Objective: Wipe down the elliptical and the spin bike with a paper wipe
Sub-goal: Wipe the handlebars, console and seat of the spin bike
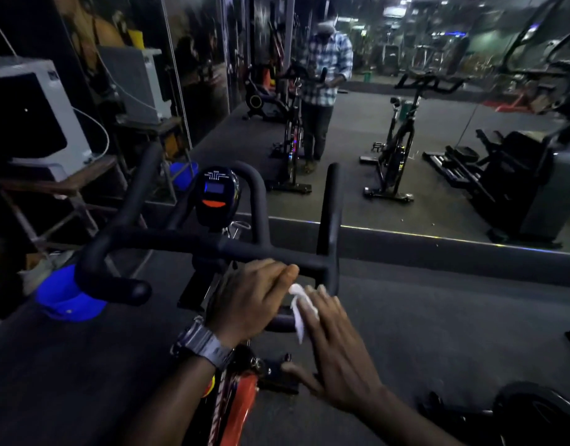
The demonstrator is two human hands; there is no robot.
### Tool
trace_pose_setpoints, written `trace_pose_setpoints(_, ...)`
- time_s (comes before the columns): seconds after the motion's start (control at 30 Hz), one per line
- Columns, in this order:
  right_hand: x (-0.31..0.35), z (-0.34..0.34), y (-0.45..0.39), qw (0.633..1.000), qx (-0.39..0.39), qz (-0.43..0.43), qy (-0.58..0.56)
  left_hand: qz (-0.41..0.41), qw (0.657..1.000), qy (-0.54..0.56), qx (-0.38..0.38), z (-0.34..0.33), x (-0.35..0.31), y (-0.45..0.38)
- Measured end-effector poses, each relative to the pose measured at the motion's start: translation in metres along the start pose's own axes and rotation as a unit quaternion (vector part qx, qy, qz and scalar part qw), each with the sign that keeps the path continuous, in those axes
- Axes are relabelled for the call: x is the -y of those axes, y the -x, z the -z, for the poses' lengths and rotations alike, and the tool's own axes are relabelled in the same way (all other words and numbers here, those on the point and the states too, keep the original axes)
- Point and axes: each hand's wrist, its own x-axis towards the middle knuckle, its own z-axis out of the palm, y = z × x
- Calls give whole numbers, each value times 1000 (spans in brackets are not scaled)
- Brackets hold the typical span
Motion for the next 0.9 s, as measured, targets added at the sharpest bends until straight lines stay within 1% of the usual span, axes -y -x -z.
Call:
trace_pose_setpoints(0.03, -8, -1, -3, 1000, -9, -22, -11, 5, 999, -51, 6, 0, -4, 1)
trace_pose_setpoints(0.07, -15, -2, -12, 999, -14, -46, -25, 15, 997, -73, 13, 0, -6, 0)
trace_pose_setpoints(0.17, -29, 0, -39, 991, -21, -108, -76, 44, 996, -74, 38, -3, -4, -3)
trace_pose_setpoints(0.23, -28, 1, -34, 989, -14, -110, -97, 50, 994, -85, 48, -6, 1, -4)
trace_pose_setpoints(0.33, -27, 2, -5, 991, 10, -49, -123, 68, 991, -109, 47, -8, 2, -5)
trace_pose_setpoints(0.4, -47, 3, -5, 992, 22, -15, -123, 87, 986, -135, 45, -11, 0, -5)
trace_pose_setpoints(0.5, -74, 3, -37, 987, -1, -40, -153, 105, 973, -201, 51, -16, -9, -4)
trace_pose_setpoints(0.57, -75, 0, -46, 981, -14, -59, -186, 128, 963, -229, 58, -20, -16, -7)
trace_pose_setpoints(0.6, -74, 0, -43, 979, -19, -54, -194, 143, 960, -233, 54, -22, -20, -9)
trace_pose_setpoints(0.67, -76, 4, -32, 984, -32, -1, -173, 183, 957, -223, 33, -25, -28, -13)
trace_pose_setpoints(0.73, -89, 12, -34, 987, -36, 67, -141, 231, 953, -195, -9, -30, -35, -17)
trace_pose_setpoints(0.77, -97, 12, -41, 988, -42, 81, -126, 256, 948, -187, -26, -32, -38, -19)
trace_pose_setpoints(0.83, -107, 13, -64, 990, -44, 75, -109, 297, 936, -182, -46, -34, -42, -21)
trace_pose_setpoints(0.9, -108, 10, -95, 991, -1, 82, -105, 319, 926, -188, -70, -35, -42, -24)
